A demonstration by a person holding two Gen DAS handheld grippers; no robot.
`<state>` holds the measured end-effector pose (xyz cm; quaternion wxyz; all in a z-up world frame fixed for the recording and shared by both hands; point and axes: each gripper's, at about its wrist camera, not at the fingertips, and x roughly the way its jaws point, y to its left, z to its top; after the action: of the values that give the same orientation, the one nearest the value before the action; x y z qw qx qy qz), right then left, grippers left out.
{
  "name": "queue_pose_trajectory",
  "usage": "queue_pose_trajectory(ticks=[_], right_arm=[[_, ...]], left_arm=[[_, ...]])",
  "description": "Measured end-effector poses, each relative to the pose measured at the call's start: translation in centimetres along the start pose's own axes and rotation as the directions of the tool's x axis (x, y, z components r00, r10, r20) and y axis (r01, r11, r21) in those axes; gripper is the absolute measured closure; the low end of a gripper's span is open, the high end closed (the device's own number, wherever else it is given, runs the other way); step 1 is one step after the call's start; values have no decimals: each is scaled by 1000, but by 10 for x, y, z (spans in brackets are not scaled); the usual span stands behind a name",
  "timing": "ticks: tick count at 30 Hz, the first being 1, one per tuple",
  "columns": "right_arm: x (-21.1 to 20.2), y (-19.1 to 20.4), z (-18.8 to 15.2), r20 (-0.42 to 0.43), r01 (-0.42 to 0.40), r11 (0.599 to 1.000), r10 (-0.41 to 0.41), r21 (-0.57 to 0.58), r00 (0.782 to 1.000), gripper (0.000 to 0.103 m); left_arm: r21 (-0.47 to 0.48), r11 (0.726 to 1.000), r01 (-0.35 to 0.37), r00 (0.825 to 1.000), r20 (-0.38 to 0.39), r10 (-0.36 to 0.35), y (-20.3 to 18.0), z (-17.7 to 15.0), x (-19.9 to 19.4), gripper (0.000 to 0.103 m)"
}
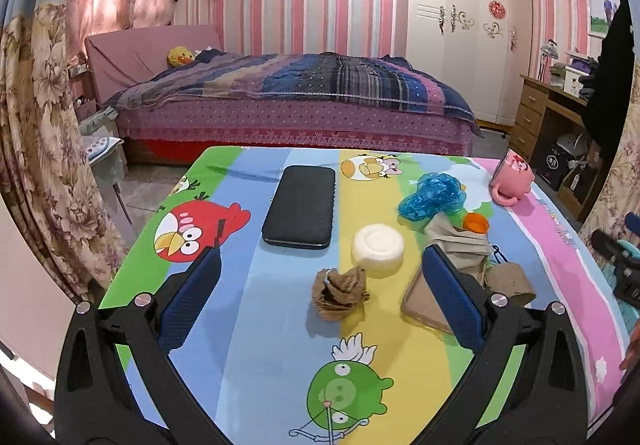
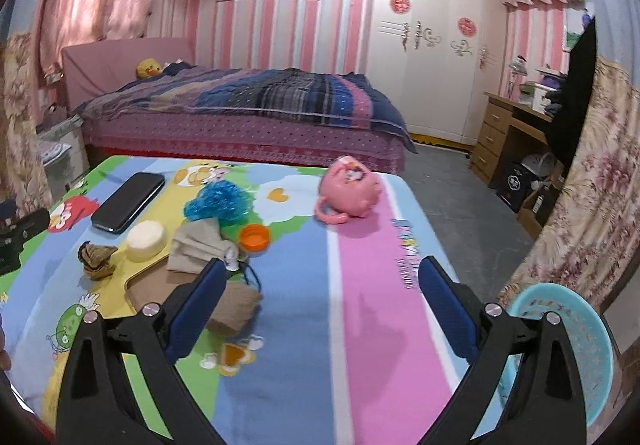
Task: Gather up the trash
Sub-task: 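Move both tools back over the table toward the brown items, then grasp the brown crumpled paper with the left gripper while the right gripper grasps the brown pad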
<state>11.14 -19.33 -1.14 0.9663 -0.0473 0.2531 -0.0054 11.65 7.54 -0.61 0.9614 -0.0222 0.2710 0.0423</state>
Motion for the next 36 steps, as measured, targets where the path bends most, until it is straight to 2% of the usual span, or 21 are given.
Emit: queue_pose_trajectory(ticks=[4,8,12,16,23,29,30,32,33,35,36], right_arm=[[14,13,-11,-15,-16,1000,16,-26,1000,8],[21,18,-11,-20,-30,999,30,-15,999,8],[21,20,-15,-2,-34,999,34,-24,999,8],[29,20,-22,-5,-32,999,32,-23,999,8],[46,21,-29,-35,-57,998,57,2,998,8],[53,27,-32,-59,-56,998,54,-19,997,8],[54,27,-33,-63,-55,998,54,-17,997,8],[56,27,-33,-72,-53,999,53,-10,996,8],[56,26,-33,-74,-52,999,51,-9,996,8],[57,27,-34,-81,-49,999,48,-11,996,8],[58,28,-34,-85,-54,998,52,-15,995,8]], left_arm=[[-22,1000,-9,1000,-11,8,8,0,7,6],[-1,1000,-28,999,-16,28,11,-2,14,6],[13,999,-49,997,-67,50,14,-10,31,6],[22,999,-24,990,-139,27,14,-22,53,6],[89,996,-1,986,-163,15,-6,-37,71,6],[32,999,43,971,-238,-35,-5,-37,89,7],[23,999,46,968,-247,-39,-5,-37,91,9],[12,998,56,965,-258,-51,-4,-38,93,26],[13,998,62,963,-265,-56,-5,-38,95,31],[25,996,86,957,-278,-75,-10,-39,97,46],[34,995,95,957,-278,-82,-13,-39,97,50]])
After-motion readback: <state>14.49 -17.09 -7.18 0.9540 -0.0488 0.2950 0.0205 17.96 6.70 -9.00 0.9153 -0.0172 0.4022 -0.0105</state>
